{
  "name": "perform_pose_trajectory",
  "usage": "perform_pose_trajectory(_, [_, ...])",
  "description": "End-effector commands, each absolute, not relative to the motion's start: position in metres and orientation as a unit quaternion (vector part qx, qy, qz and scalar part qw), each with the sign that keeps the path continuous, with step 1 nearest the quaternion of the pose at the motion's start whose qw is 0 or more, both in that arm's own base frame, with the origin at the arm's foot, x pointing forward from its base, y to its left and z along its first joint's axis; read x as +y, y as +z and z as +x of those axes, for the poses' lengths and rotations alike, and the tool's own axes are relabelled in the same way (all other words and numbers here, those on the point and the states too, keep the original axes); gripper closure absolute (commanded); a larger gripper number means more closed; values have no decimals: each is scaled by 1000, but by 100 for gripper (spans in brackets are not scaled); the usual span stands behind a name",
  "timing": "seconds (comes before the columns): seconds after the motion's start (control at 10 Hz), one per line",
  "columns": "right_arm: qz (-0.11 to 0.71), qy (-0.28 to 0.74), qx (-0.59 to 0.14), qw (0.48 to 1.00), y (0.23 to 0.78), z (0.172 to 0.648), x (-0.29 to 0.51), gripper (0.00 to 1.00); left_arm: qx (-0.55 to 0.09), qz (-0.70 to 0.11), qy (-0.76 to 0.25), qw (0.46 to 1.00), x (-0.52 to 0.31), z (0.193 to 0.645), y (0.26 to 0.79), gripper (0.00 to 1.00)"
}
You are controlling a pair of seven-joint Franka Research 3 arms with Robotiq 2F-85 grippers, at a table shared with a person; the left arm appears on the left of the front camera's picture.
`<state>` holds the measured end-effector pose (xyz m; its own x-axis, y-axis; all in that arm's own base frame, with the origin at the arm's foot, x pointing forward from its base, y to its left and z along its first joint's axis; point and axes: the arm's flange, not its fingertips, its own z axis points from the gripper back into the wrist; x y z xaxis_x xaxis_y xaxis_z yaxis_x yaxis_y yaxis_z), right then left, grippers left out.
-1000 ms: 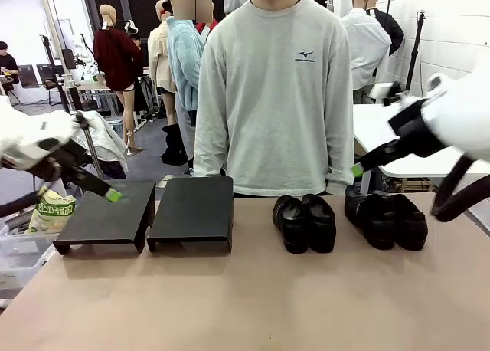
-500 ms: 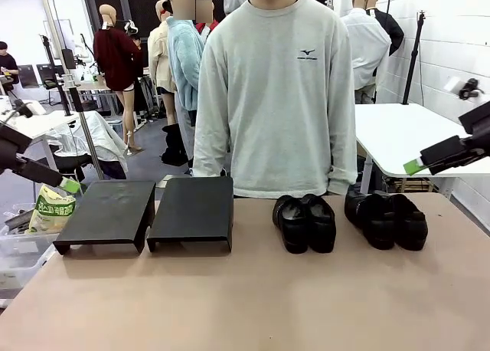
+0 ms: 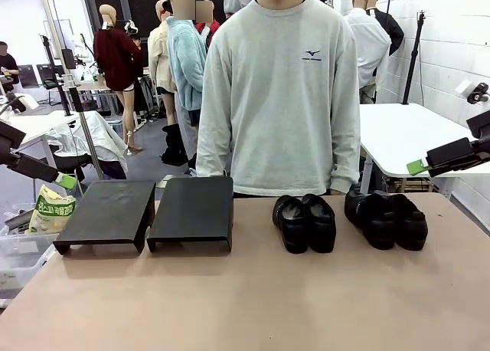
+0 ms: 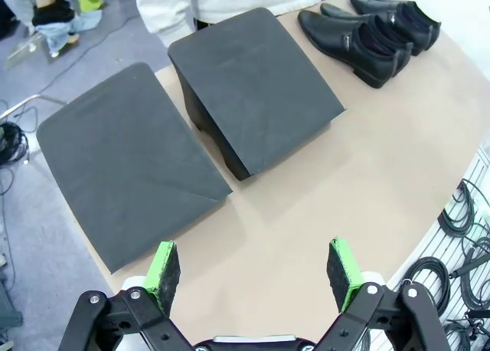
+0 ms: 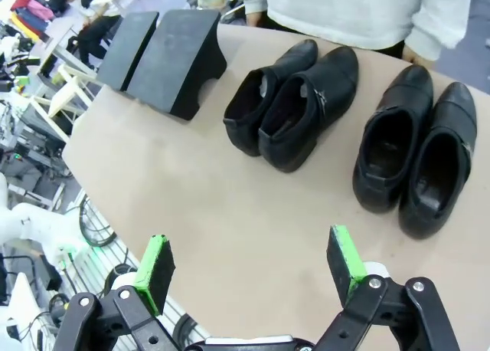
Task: Organize the shoes by placing them on the stand.
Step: Pick up one Shoe and place it in the middle of the table.
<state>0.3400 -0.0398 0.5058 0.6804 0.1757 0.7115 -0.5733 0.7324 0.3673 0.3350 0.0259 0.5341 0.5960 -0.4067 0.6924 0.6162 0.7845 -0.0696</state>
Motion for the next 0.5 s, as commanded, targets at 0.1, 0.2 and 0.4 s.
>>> perform_pose_trajectory(0.1, [305,217,-338,863,462,305,-23,0,-351,-176,-283,875,19,312,508,0])
perform_pose_trajectory(0.2, [297,219,-335,867,503,341,-39,0,-343,-153,-290,880,26,335,534,0])
perform_pose_trajectory(0.4, [297,219,-335,867,503,341,-39,0,-343,-153,-290,880,26,335,534,0])
